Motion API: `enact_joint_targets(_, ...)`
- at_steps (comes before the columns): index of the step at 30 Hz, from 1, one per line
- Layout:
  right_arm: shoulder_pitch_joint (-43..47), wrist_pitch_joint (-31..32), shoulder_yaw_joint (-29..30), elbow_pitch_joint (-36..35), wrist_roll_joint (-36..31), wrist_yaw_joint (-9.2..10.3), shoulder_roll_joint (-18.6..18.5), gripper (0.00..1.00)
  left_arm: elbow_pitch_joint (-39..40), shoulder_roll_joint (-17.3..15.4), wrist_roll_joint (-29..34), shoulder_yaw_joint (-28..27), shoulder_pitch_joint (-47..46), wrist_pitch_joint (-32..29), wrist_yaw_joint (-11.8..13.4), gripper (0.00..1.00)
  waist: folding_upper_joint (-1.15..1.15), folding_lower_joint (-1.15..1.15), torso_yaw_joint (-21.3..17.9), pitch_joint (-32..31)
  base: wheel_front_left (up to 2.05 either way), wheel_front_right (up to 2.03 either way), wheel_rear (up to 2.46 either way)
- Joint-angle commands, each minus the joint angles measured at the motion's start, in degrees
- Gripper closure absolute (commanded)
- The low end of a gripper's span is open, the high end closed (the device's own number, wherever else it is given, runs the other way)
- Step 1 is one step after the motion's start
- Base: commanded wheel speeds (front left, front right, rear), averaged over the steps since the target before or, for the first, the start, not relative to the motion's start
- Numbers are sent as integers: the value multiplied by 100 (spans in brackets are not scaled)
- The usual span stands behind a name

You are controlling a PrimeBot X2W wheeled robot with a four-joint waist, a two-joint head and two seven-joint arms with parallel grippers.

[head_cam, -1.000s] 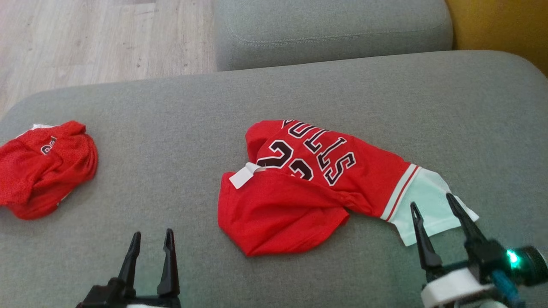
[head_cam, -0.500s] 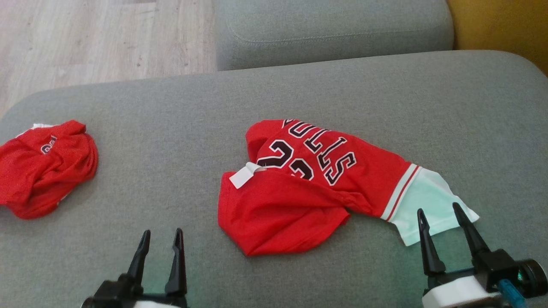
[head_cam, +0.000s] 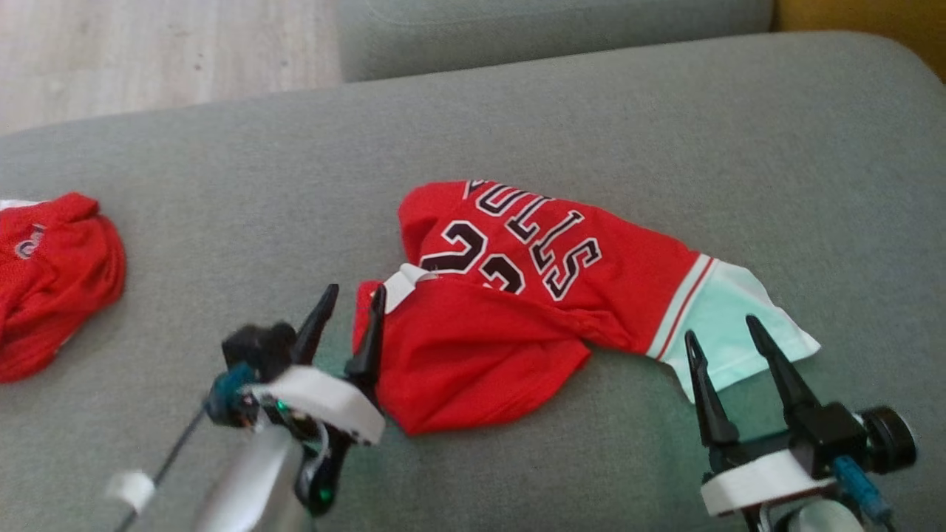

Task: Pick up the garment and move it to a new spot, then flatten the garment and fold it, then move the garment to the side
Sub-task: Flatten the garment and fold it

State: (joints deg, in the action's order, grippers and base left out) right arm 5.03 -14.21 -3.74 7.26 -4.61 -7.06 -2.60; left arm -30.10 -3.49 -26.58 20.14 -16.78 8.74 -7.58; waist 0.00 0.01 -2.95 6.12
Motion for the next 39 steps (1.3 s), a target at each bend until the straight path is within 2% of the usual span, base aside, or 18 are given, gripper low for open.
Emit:
enact_joint_targets(1, -235, -78, -160, -218, -15, -43, -28, 0, -49, -186, -119, -125, -318, -122, 11, 0, 0, -1, -120, 134, 0, 0, 0)
enact_joint_targets(9, -308, -78, -189, -267, 31, -43, -28, 0, -1020, -560, -672, 294, -1072, -1030, 10, 0, 0, -1, -340, 389, 0, 0, 0)
enact_joint_targets(13, -327, -78, -177, -260, 50, -43, -28, 0, -1036, -618, -1123, 583, -1197, -1180, 10, 0, 0, -1, -362, 457, 0, 0, 0)
enact_joint_targets(20, -403, -79, -229, -255, 70, -43, -28, 0, -1356, -745, -1306, 991, -1400, -1238, 9, 0, 0, -1, -385, 527, 0, 0, 0)
enact_joint_targets(21, -411, -79, -232, -252, 73, -43, -28, 0, -1370, -745, -1348, 1065, -1413, -1242, 9, 2, 0, -1, -389, 530, 0, 0, 0)
enact_joint_targets(22, -415, -79, -230, -247, 73, -43, -28, 0, -1371, -750, -1391, 1145, -1420, -1238, 9, 42, 0, -1, -391, 530, 0, 0, 0)
enact_joint_targets(24, -414, -79, -212, -234, 77, -43, -28, 0, -1366, -764, -1491, 1288, -1422, -1217, 9, 77, 0, -1, -389, 521, 0, 0, 0)
enact_joint_targets(25, -407, -79, -197, -225, 81, -43, -28, 0, -1344, -774, -1541, 1378, -1419, -1206, 9, 100, 0, -1, -381, 507, 0, 0, 0)
enact_joint_targets(34, -281, -79, -79, -144, 146, -43, -28, 0, -1119, -986, -1896, 1736, -1427, -722, 9, 100, 0, -1, -209, 268, 0, 0, 0)
enact_joint_targets(39, -134, -79, -29, -121, 197, -43, -28, 0, -435, -1115, -2077, 1781, -1251, -416, 9, 100, 0, -1, -31, 16, 0, 0, 0)
